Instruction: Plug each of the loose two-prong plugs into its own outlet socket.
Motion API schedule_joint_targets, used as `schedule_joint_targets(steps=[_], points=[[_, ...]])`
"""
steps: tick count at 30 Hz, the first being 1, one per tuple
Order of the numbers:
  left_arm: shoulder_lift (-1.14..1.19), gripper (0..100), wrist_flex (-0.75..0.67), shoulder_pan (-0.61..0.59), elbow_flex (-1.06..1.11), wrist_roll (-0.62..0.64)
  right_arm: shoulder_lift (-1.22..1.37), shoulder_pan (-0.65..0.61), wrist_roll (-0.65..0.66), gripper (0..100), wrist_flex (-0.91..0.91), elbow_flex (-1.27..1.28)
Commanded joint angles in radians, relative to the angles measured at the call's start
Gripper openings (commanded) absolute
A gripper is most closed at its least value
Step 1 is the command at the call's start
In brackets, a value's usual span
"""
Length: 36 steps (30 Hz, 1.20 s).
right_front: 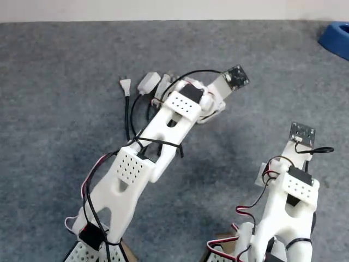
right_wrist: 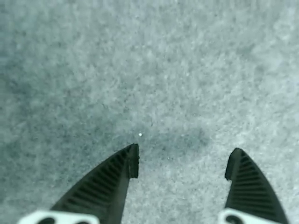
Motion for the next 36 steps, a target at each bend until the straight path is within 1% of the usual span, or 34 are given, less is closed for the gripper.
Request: schedule_joint_targets(steps=[1,4,6,8,13,16,19,22,23,27,31,34,36], points=[[-0.008,9,0.103,-0.002,-0.002,-0.009,-0.028,-0.007,0.006,29.6,-0.004,-0.002],[-0.008,5,0.176,0.024,-0.002,-0.037,-0.028,-0.007,0.031,29.6,-0.001,-0.001],[-0.008,3,0.247,0.044,-0.002,-0.086,-0.028,-0.007,0.058,29.6,0.039,-0.002],[-0.008,1,0.331,0.065,-0.004,-0.098,-0.028,-0.007,0.069,29.6,0.076,-0.010],[-0.018,1,0.565,0.136,-0.008,-0.089,-0.028,-0.008,0.069,29.6,0.125,-0.012],[-0.019,1,0.655,0.171,-0.004,0.000,-0.028,-0.025,0.072,29.6,0.160,-0.012],[-0.019,1,0.658,0.180,-0.002,0.025,-0.028,-0.047,0.103,29.6,0.197,-0.012],[-0.041,1,0.661,0.203,0.012,0.040,-0.028,-0.038,0.104,29.6,0.206,-0.010],[-0.062,1,0.661,0.219,0.045,0.055,-0.028,-0.028,0.118,29.6,0.208,-0.007],[-0.231,1,0.661,0.335,0.268,0.061,-0.027,0.007,0.158,29.6,0.208,-0.005],[-0.476,1,0.657,0.450,0.529,0.060,-0.027,0.027,0.161,29.6,0.206,-0.004],[-0.656,1,0.655,0.490,0.688,0.060,-0.027,0.021,0.161,29.6,0.206,-0.001],[-0.751,1,0.654,0.486,0.769,0.060,-0.027,0.019,0.161,29.6,0.208,-0.001]])
